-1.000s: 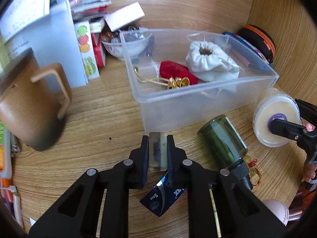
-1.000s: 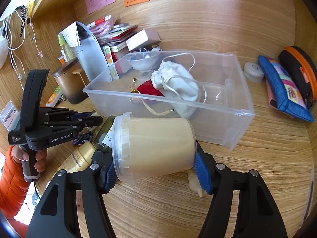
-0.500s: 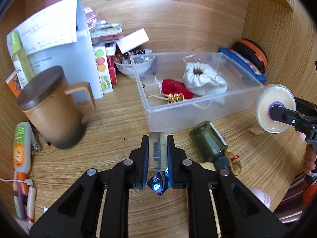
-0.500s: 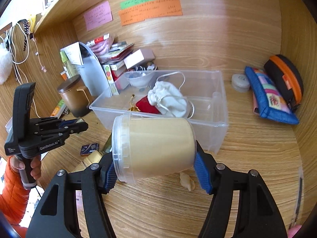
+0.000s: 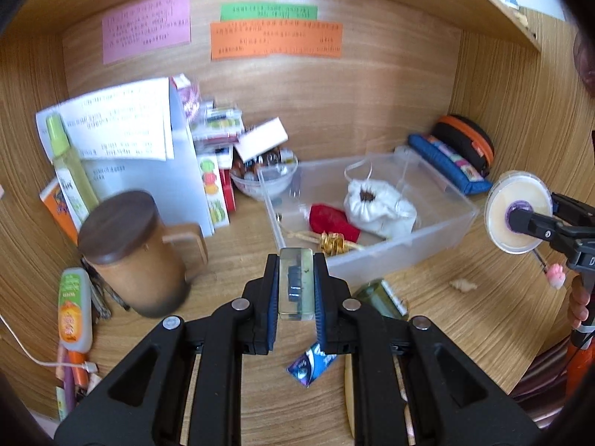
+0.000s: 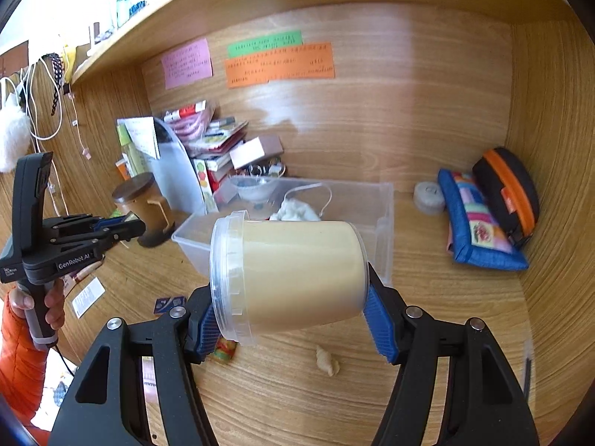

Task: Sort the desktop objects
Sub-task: 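Carry the tub and the grey block over the clear bin with both tools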

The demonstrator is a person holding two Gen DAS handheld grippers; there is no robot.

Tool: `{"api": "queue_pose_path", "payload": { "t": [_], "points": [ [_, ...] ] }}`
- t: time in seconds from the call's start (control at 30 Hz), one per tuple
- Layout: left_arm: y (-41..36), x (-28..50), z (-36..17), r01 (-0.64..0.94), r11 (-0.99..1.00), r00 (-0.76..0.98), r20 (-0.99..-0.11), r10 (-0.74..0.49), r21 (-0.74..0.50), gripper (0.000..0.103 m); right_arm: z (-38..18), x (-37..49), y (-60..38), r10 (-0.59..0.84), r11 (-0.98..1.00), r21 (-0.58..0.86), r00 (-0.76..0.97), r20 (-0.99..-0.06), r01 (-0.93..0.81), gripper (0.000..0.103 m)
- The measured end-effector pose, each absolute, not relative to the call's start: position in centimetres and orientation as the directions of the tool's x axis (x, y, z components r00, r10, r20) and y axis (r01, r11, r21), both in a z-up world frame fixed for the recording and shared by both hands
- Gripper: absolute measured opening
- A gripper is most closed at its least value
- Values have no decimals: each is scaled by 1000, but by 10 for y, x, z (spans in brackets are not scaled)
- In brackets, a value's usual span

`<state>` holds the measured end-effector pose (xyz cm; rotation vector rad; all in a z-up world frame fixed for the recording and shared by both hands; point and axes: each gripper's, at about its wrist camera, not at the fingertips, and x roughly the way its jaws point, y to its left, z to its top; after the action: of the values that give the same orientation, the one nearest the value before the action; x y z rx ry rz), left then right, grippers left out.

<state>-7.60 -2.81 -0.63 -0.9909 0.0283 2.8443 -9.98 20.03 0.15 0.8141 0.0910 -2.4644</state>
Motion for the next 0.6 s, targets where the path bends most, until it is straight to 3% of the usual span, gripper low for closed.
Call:
{"api": "queue_pose_path", "payload": {
  "t": [0.6],
  "points": [
    [-32, -109, 34, -150, -987, -811, -563, 158, -62, 15, 39, -126, 206, -461, -865, 69, -733, -501, 496, 62]
  ]
}}
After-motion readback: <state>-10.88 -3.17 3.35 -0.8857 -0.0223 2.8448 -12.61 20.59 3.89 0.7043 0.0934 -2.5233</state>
